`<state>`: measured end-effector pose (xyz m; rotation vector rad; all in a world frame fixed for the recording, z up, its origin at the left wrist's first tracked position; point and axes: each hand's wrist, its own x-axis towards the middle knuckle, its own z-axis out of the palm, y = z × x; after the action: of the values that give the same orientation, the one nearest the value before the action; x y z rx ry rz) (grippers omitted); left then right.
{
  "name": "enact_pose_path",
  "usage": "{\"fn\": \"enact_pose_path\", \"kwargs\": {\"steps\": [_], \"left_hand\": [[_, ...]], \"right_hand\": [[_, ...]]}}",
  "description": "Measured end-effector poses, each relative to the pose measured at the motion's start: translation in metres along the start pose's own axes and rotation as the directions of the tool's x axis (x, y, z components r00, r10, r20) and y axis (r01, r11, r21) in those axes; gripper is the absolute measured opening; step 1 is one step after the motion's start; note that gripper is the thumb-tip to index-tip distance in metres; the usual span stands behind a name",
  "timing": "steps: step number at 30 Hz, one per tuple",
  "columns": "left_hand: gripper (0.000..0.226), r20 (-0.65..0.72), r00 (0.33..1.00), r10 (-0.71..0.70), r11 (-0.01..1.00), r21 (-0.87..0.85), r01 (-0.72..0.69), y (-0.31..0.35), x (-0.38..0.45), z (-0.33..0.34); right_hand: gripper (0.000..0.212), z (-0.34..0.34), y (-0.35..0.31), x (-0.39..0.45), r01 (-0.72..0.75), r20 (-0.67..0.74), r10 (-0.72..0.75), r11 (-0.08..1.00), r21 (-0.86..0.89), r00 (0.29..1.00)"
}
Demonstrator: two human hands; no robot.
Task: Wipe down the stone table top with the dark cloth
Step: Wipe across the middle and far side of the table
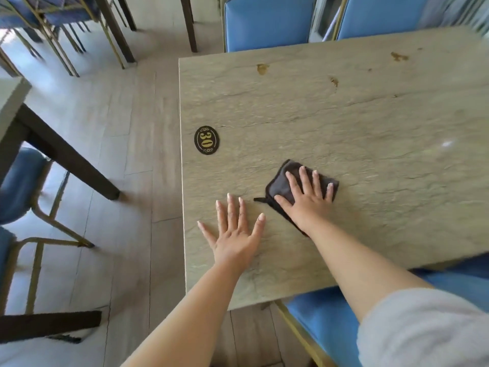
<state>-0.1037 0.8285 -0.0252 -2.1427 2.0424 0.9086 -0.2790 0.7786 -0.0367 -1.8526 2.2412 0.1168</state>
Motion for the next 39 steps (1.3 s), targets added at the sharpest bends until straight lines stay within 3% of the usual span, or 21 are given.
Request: {"fn": "enact_pose_path", "kwargs": {"steps": [2,5,8,11,12,14,17,20,23,26,31,33,35,37,39], "left_hand": [[0.074,0.107,0.994,0.020,0.998,-0.065,-0.013,-0.003,0.005,-0.012],[0.067,0.176,0.978,0.111,0.990,-0.103,-0.094,-0.024,0.008,-0.031],[0.064,0.167,0.952,0.257,0.966,-0.005,-0.260,-0.055,0.008,-0.043],[0.064,0.276,0.901,0.336,0.926,0.080,-0.370,-0.069,0.016,-0.047],[0.065,0.307,0.890,0.337,0.922,0.082,-0.378,-0.070,0.019,-0.047],[0.067,0.337,0.880,0.335,0.918,0.095,-0.385,-0.070,0.022,-0.047],[0.068,0.347,0.873,0.343,0.914,0.092,-0.396,-0.071,0.025,-0.047],[0.067,0.364,0.860,0.356,0.914,0.054,-0.402,-0.074,0.026,-0.048],[0.070,0.316,0.875,0.366,0.915,0.050,-0.401,-0.073,0.020,-0.052],[0.068,0.204,0.889,0.409,0.908,0.009,-0.419,-0.077,0.020,-0.065],[0.060,0.092,0.840,0.535,0.843,-0.133,-0.522,-0.089,0.043,-0.086],[0.053,0.067,0.809,0.584,0.807,-0.154,-0.570,-0.092,0.058,-0.089],[0.050,0.039,0.769,0.638,0.764,-0.159,-0.625,-0.095,0.074,-0.093],[0.050,0.020,0.753,0.658,0.746,-0.155,-0.648,-0.096,0.091,-0.098],[0.047,-0.008,0.743,0.669,0.735,-0.141,-0.664,-0.095,0.109,-0.104]], "right_hand": [[0.073,0.004,-0.028,-0.012,-0.081,0.007,0.081,0.997,0.011,0.997],[0.073,0.017,-0.062,-0.054,-0.034,0.002,0.034,0.999,0.027,0.999],[0.073,0.035,-0.080,-0.112,0.051,-0.050,-0.052,0.999,-0.006,0.997],[0.073,0.044,-0.071,-0.145,0.152,-0.071,-0.153,0.988,-0.014,0.986],[0.075,0.042,-0.061,-0.145,0.123,-0.058,-0.123,0.992,0.002,0.991],[0.080,0.038,-0.039,-0.136,-0.077,-0.079,0.079,0.997,0.030,0.994],[0.076,0.032,-0.030,-0.121,-0.427,-0.031,0.431,0.899,0.096,0.902],[0.076,0.039,-0.065,-0.133,-0.508,-0.036,0.516,0.852,0.125,0.856],[0.078,0.056,-0.123,-0.167,-0.394,-0.149,0.406,0.913,0.106,0.902],[0.079,0.065,-0.169,-0.191,-0.163,-0.159,0.171,0.985,0.064,0.972],[0.077,0.056,-0.144,-0.158,0.095,-0.092,-0.097,0.995,-0.027,0.991],[0.076,0.047,-0.127,-0.129,0.015,-0.088,-0.017,1.000,-0.020,0.996],[0.075,0.039,-0.121,-0.099,-0.220,-0.106,0.223,0.975,0.037,0.969],[0.075,0.033,-0.133,-0.070,-0.501,-0.091,0.516,0.853,0.149,0.852],[0.076,0.028,-0.156,-0.045,-0.635,-0.057,0.659,0.742,0.216,0.750]]}}
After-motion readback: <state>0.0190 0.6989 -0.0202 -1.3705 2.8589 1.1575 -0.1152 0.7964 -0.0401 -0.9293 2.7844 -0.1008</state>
